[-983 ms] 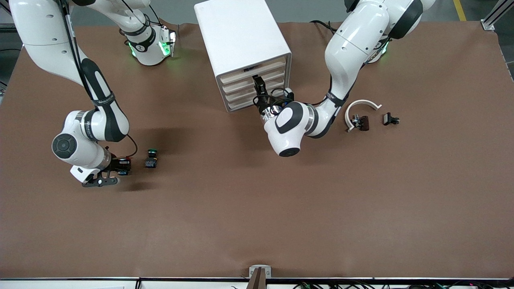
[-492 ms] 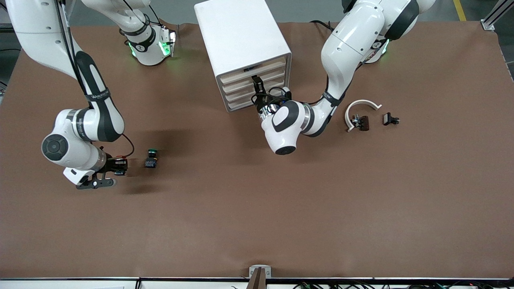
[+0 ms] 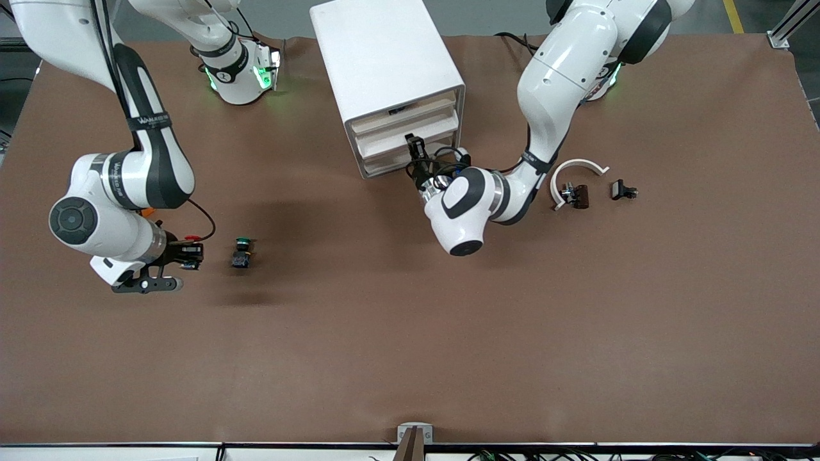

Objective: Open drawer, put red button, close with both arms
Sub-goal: 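Pull the drawer open with the left gripper while the right gripper carries the button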

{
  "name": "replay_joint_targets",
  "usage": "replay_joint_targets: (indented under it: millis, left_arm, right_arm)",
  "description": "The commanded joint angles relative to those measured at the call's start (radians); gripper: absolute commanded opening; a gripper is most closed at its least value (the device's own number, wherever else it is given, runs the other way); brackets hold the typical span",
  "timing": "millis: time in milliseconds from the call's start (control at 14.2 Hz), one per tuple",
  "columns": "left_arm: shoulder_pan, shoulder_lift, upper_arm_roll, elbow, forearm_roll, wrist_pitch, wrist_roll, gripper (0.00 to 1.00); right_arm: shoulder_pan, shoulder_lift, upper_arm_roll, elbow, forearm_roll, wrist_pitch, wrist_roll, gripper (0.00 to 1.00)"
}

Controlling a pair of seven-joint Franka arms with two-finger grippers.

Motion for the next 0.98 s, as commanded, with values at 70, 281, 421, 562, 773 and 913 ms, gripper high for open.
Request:
replay_joint_targets:
  millis: [70, 281, 421, 562, 773, 913]
  left_arm:
    - [0.024, 0.007, 0.061, 0.034, 0.02, 0.043, 0.067, 0.0]
    - [0.058, 0.007, 0.091, 0.045, 0.02, 0.062, 0.144, 0.0]
    - [0.074, 0.011, 0.092, 0.056, 0.017, 0.069, 0.204, 0.0]
    - [0.089, 0.01, 0.091, 0.056, 0.017, 0.083, 0.248, 0.0]
    - [0.104, 0.007, 0.091, 0.056, 0.016, 0.085, 0.279, 0.55]
    - [0.104, 0.001, 0.095, 0.062, 0.019, 0.085, 0.278, 1.0]
  right_arm:
    - [0.089, -0.113, 0.0, -0.011, 0.011, -0.136, 0.176, 0.19]
    - [0.199, -0.169, 0.0, 0.007, 0.011, -0.216, 0.406, 0.19]
    - [0.28, -0.163, 0.0, 0.076, 0.011, -0.305, 0.558, 0.19]
    - [0.377, -0.158, 0.0, 0.147, 0.011, -0.377, 0.772, 0.16]
    - [0.51, -0.152, 0.0, 0.211, 0.018, -0.386, 1.036, 0.16]
    - [0.558, -0.108, -0.002, 0.26, 0.15, -0.377, 1.229, 0.16]
